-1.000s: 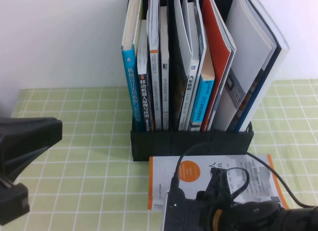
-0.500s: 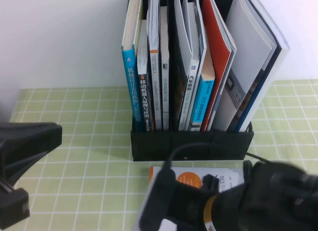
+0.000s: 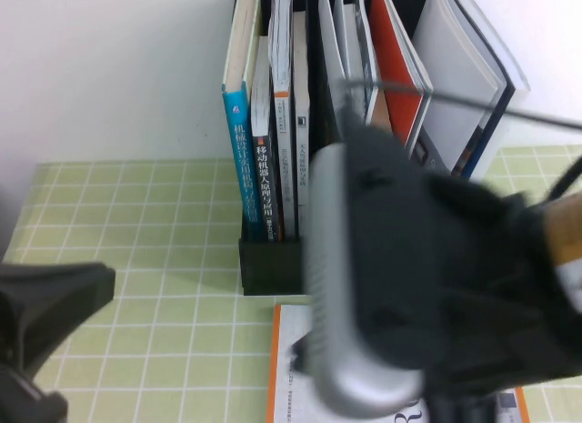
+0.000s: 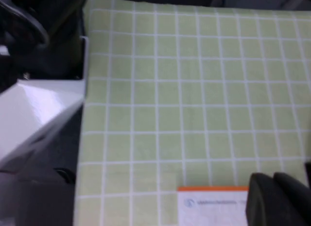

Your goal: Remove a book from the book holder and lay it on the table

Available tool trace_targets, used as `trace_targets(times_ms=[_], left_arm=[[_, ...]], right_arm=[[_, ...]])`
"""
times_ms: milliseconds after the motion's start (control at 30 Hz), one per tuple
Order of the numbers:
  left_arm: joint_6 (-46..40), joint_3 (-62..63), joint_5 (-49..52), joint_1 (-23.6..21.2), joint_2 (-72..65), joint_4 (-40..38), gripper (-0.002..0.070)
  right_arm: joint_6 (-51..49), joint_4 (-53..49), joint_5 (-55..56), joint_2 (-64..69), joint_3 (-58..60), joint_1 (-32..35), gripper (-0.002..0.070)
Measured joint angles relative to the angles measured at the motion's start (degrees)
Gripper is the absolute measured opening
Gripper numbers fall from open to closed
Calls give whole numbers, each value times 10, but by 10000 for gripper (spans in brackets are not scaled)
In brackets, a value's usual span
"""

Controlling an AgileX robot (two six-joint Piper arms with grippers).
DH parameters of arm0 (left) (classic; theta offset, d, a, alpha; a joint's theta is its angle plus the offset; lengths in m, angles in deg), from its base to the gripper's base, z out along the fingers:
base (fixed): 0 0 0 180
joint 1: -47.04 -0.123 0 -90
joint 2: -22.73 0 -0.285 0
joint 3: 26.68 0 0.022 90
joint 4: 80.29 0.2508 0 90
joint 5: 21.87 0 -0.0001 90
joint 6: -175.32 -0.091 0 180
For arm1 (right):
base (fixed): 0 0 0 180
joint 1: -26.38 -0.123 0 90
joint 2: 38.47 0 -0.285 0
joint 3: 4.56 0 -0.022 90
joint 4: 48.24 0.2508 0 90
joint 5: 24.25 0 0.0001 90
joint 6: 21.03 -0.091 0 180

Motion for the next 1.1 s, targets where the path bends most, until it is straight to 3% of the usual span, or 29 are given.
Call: trace_targets(times_ms=[200,400,567,833,1100], left_arm=[[-22,-111,-38,0,78,0,-3],[-25,-233,-91,0,179,-45,-3],[-25,-323,-144,0,244,-76,-3],[-25,-404,-217,0,254,-82,-3],[-25,-404,-227,0,255,-84,-3]], right_arm=[[-113,-169,-75,-87,0,0,1],[-136,-194,-102,-198,34,0,-1],[-203,-214,-18,-322,152,0,-1],[-475,-398,86,-512,426,0,-1],[-529,-499,116,-611,562,0,-1]])
